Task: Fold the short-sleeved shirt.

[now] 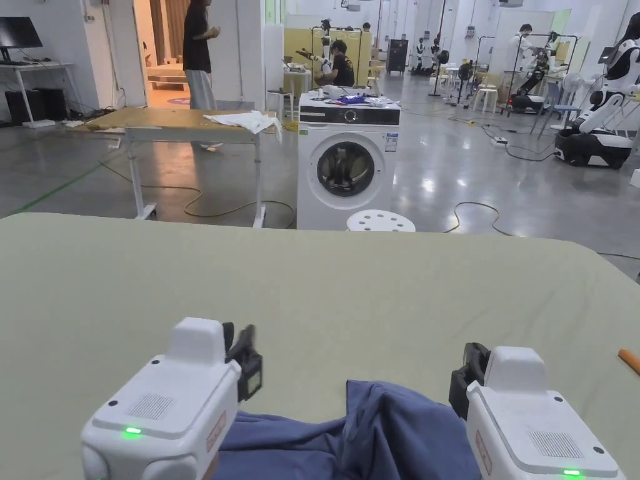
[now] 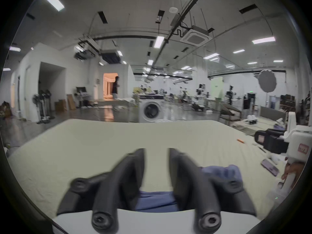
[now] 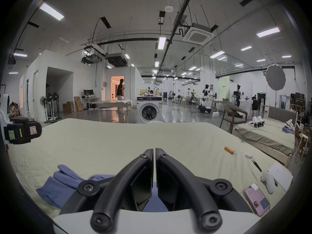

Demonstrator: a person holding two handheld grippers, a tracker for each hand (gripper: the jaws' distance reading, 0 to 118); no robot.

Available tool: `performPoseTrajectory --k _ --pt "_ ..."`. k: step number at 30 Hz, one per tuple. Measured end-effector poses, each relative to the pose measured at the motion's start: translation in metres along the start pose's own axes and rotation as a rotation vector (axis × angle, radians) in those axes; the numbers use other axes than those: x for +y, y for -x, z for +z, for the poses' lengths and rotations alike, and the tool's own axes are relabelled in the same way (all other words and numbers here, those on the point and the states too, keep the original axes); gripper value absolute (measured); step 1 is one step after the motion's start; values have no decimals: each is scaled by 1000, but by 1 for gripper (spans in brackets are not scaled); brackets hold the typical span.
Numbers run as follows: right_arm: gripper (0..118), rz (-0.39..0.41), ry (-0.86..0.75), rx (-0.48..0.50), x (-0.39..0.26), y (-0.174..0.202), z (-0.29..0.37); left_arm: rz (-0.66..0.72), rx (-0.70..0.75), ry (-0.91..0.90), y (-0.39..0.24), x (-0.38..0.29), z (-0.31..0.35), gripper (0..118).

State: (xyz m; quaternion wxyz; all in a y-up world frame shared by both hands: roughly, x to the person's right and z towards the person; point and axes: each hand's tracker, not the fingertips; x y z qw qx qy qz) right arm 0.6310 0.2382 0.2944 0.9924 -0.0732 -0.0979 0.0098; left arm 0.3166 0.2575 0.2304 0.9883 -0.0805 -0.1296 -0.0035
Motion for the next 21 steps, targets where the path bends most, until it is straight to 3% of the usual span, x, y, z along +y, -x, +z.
performPoseTrajectory --k 1,8,17,19,21 --pt "1 -1 -10 3 2 3 0 -7 27 -2 7 1 3 1" --pt "1 -7 -22 31 6 15 -5 11 96 80 45 -7 11 0" --pt "1 5 41 37 -8 11 -12 126 76 633 102 -74 -22 0" --pt "1 5 60 35 -14 8 -13 151 79 737 110 -92 -25 12" --pt "1 7 77 32 -18 5 -14 147 107 801 114 -109 -27 42"
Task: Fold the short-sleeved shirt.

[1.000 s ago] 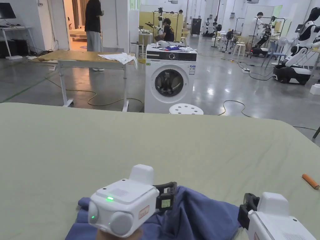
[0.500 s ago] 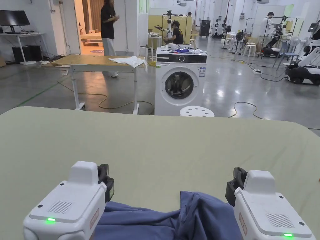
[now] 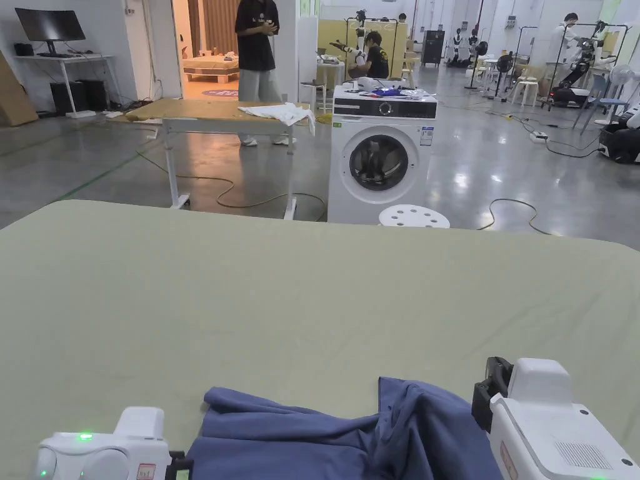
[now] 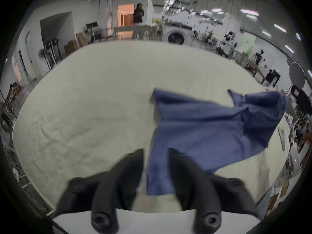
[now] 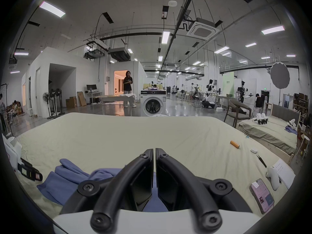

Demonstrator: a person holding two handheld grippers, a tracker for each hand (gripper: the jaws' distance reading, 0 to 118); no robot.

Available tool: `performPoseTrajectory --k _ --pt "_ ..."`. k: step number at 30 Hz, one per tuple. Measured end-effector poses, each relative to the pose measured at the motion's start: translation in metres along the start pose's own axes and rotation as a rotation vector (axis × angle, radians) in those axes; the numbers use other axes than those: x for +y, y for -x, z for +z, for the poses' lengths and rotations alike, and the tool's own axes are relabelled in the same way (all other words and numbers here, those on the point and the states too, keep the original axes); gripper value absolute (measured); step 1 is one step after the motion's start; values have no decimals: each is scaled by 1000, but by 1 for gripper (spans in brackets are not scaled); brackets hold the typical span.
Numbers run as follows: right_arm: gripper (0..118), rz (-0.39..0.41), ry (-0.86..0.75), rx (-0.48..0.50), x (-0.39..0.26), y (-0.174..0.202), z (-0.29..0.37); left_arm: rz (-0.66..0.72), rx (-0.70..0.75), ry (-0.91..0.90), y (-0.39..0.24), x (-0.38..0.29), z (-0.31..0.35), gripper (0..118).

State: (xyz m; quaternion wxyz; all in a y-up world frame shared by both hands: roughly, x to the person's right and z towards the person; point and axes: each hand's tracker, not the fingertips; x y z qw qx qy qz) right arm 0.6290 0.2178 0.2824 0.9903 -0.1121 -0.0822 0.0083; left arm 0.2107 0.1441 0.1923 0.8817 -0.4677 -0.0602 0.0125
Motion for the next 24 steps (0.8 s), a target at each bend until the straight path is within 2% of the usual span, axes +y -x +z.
performPoseTrajectory --k 1,2,5,8,9,11,12,13,14,15,19,21,24 --pt "1 1 7 -3 -3 -2 0 -1 24 22 1 -5 -6 65" --pt "1 1 15 -6 -5 -3 -1 -3 41 35 2 -8 -12 71" --pt "1 -10 37 -13 -14 -9 -2 6 51 87 1 -21 -30 70" --pt "1 -17 61 -22 -22 -17 -4 -29 97 39 -11 -27 -28 69" --pt "1 -19 69 -27 -25 -20 -5 -49 114 44 -16 -27 -28 66" --pt "1 -23 87 -39 -30 -28 -7 -90 118 38 -24 -29 -28 47" --pt "1 -26 97 -44 -31 -33 -9 -112 104 37 -29 -29 -28 33" --pt "2 -29 109 -50 -32 -39 -11 -146 76 42 -34 -29 -28 13" --pt "4 -31 123 -60 -33 -45 -14 -166 44 46 -38 -29 -27 1" --pt "9 -33 155 -66 -34 -53 -20 -181 20 55 -41 -29 -29 1" --pt "54 -52 283 -94 -37 -87 -48 -185 31 58 -38 -25 -26 0" --pt "56 -52 343 -99 -40 -102 -64 -126 -22 24 -34 -22 -21 0" --pt "65 -63 457 -77 -47 -117 -94 -109 -33 -22 -31 -19 -10 0"
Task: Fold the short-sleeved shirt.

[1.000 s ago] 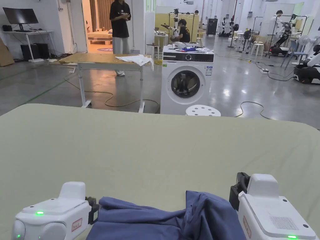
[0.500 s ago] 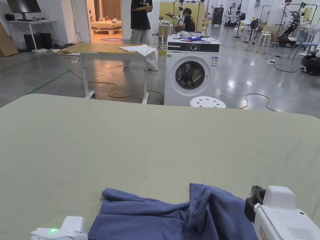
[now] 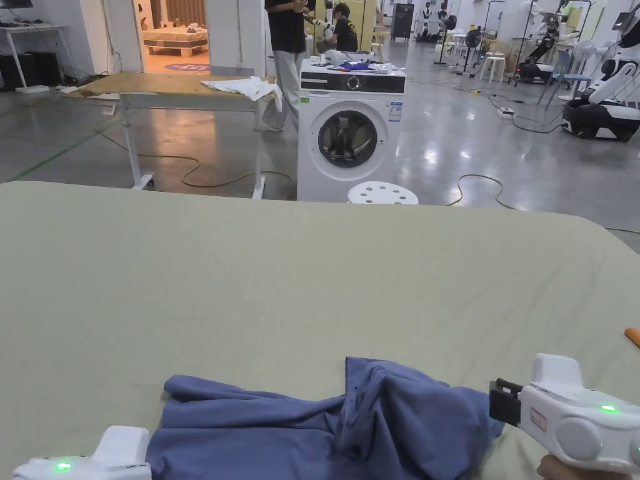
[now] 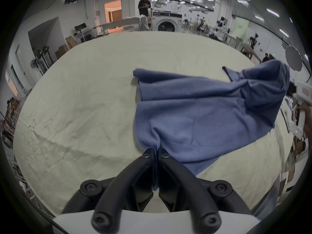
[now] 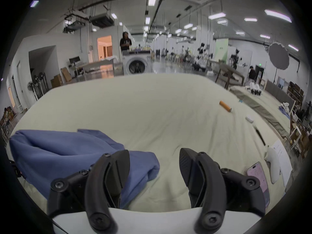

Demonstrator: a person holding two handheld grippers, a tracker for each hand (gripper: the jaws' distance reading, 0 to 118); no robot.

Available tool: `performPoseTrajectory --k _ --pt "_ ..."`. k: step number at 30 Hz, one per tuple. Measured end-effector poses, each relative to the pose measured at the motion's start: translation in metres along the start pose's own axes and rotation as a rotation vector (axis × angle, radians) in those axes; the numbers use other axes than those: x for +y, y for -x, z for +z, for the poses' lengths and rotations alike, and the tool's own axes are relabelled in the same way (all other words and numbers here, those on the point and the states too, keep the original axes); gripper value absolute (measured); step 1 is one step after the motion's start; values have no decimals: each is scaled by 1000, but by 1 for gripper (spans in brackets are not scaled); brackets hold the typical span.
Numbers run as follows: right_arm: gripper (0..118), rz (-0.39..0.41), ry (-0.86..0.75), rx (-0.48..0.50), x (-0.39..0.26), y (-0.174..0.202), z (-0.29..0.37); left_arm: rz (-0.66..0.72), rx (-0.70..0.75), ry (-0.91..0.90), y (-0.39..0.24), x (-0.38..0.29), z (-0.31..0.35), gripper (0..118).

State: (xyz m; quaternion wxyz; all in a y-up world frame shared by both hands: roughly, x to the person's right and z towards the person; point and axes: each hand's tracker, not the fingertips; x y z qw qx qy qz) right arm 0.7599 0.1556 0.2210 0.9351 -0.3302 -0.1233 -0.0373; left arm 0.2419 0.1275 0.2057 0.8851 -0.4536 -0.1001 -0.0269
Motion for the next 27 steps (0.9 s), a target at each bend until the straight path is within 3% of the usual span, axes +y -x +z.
performPoseTrajectory --k 6,7,11,12,17,22,25,27 --pt "64 5 185 74 -5 -1 -49 22 -20 -40 3 4 6 0" --pt "58 21 215 89 -8 2 -55 20 -17 -42 3 5 6 0" --pt "11 49 213 135 -18 11 -57 29 -14 -55 6 5 6 0" --pt "8 54 209 148 -17 12 -55 34 -15 -62 7 5 7 0" --pt "6 89 127 143 -10 18 -34 34 -15 -136 9 12 16 0" --pt "6 22 -6 152 19 7 9 49 -16 -300 17 36 53 0" --pt "6 67 -92 109 43 1 40 65 -23 -404 26 59 83 0" --pt "6 51 -128 91 59 -7 58 52 -20 -459 30 77 104 0"
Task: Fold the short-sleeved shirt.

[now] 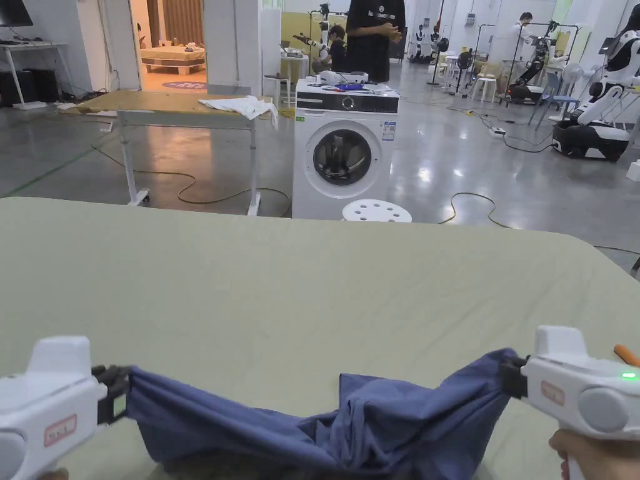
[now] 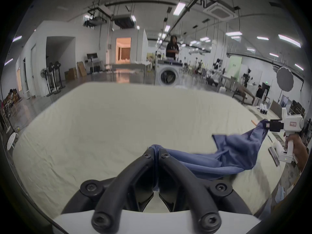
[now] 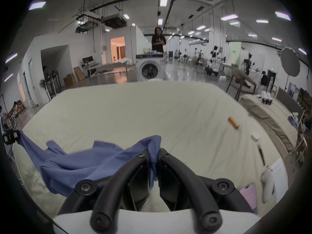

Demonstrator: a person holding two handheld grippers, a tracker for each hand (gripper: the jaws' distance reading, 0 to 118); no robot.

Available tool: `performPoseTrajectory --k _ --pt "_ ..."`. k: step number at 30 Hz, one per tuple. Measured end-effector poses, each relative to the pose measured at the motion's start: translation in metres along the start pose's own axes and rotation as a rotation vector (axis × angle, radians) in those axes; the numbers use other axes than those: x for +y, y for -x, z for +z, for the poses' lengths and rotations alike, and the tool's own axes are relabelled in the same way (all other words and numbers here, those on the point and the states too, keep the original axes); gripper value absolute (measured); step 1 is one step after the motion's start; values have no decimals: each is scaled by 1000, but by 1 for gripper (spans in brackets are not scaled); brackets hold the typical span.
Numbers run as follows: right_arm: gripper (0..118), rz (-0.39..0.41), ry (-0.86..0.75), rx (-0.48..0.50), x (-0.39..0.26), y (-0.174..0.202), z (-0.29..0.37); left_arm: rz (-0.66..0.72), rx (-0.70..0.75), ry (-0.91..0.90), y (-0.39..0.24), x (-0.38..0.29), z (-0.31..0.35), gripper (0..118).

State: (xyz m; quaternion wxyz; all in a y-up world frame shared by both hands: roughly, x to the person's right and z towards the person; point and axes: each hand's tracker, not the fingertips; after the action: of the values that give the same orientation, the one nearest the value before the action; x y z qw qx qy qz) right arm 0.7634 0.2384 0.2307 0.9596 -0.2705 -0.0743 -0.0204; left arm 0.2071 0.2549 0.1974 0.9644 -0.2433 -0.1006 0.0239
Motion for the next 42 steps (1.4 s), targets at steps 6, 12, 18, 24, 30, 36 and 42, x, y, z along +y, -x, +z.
performPoseTrajectory --k 6,12,18,24,30,36,42 --pt "6 -12 -147 -48 58 -16 52 -21 34 -129 11 78 30 0" --pt "6 19 -277 -68 120 -8 90 -43 21 -219 11 162 40 0" --pt "6 53 -376 -109 176 8 100 -100 70 -264 -1 229 28 0" --pt "6 71 -422 -136 229 19 99 -101 95 -303 5 280 12 0" --pt "6 100 -480 -159 283 29 99 -93 123 -324 12 324 5 0" --pt "6 107 -538 -183 337 35 108 -82 132 -363 17 367 6 0" --pt "6 85 -559 -195 356 30 108 -89 139 -382 12 377 5 0"
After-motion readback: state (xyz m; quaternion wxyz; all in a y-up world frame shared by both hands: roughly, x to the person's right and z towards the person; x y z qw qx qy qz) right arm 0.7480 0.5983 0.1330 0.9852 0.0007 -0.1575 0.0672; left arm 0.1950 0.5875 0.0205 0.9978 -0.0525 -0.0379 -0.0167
